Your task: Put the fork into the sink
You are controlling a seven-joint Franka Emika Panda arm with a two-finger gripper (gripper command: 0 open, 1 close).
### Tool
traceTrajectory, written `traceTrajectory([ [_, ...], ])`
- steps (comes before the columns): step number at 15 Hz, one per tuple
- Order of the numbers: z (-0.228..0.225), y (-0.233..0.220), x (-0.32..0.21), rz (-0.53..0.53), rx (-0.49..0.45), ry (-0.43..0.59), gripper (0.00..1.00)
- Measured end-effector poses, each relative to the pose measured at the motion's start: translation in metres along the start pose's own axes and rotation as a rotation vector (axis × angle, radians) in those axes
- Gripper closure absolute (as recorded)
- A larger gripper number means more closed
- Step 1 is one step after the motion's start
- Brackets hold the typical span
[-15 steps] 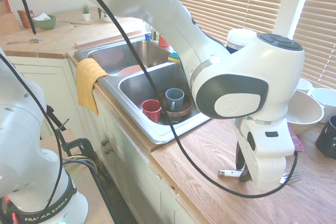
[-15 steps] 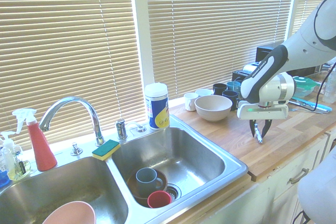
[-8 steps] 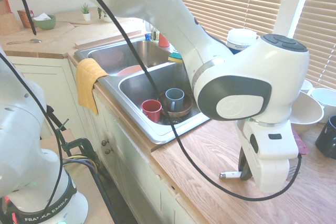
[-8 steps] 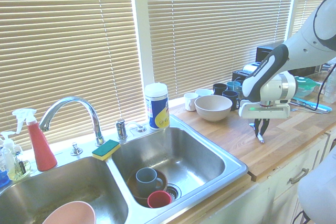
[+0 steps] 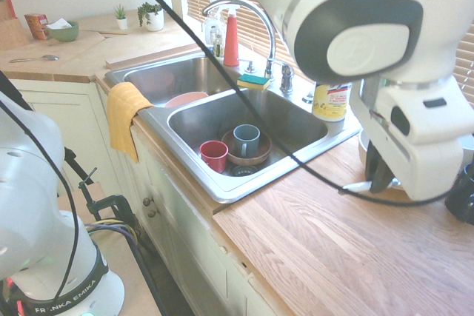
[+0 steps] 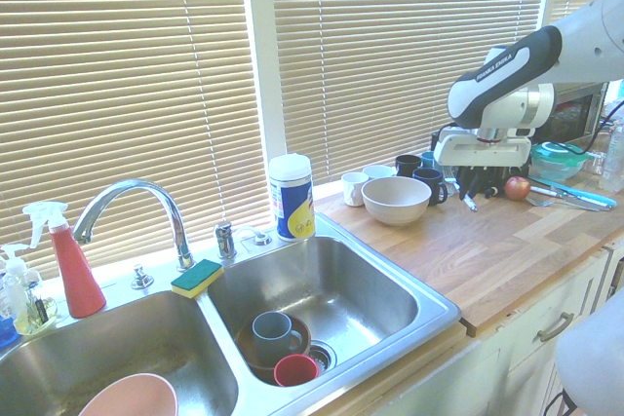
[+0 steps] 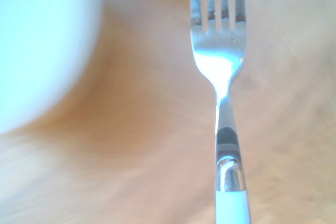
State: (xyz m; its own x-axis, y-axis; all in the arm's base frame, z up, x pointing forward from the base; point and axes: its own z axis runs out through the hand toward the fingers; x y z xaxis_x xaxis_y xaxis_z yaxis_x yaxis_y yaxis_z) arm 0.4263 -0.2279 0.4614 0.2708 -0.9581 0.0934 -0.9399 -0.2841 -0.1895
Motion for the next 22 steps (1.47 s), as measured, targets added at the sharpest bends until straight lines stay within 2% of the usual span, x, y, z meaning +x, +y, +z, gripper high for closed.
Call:
traceTrajectory([
  [2,-0.021,-0.039,-0.061,-0.143,0.005,-0.020,1.00],
  [4,-0.023,-0.078,-0.129,-0.296,0.005,-0.027,1.00],
  [6,-0.011,-0.106,-0.187,-0.423,0.006,-0.031,1.00],
  [8,0.013,-0.122,-0.233,-0.490,-0.009,-0.039,1.00],
  [11,0.070,-0.138,-0.279,-0.503,-0.045,-0.029,1.00],
  [16,0.159,-0.145,-0.324,-0.441,-0.075,0.038,1.00],
  [22,0.216,-0.148,-0.360,-0.416,-0.102,0.003,1.00],
])
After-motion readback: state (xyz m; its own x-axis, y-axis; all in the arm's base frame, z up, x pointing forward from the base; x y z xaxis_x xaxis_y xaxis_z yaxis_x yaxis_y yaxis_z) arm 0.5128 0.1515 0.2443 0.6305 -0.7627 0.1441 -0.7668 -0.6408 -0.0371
